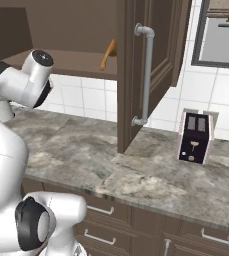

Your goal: Organize the utensils by type. Pick up the wooden spoons from the counter and place them in the open cabinet. Then pick up the metallic utensils from the counter and place them in the open drawer.

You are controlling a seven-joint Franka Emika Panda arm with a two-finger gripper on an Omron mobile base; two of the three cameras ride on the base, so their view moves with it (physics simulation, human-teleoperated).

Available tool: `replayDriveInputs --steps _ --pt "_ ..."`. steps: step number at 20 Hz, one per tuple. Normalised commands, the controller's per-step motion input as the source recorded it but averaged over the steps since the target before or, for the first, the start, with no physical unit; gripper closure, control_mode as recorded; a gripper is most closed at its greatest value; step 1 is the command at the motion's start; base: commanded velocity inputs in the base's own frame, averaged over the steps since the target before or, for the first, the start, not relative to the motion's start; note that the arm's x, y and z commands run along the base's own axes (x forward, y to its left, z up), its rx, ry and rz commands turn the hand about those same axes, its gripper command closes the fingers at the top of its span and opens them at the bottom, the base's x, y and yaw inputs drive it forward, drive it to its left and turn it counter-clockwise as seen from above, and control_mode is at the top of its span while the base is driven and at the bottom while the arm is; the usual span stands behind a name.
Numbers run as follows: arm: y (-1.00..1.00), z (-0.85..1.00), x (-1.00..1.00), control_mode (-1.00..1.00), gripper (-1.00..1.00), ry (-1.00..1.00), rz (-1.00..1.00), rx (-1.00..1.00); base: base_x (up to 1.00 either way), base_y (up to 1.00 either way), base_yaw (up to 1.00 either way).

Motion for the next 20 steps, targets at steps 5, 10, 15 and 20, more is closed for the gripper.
replayDriveInputs --steps 5,10,15,20 --pt "0.08 -0.35 -0.4 -1.0 -1.0 0.04 0.24 -0.03 0.0 0.0 0.0" --pt "0.36 -0.77 -0.06 -1.0 -1.0 0.05 0.21 -0.1 0.0 0.0 0.0" --pt "0.45 -0.71 0.06 -1.0 -1.0 0.03 0.02 -0.08 0.0 0.0 0.0" --pt "0.3 -0.56 0.26 -1.0 -1.0 0.01 0.0 -0.09 0.0 0.0 0.0"
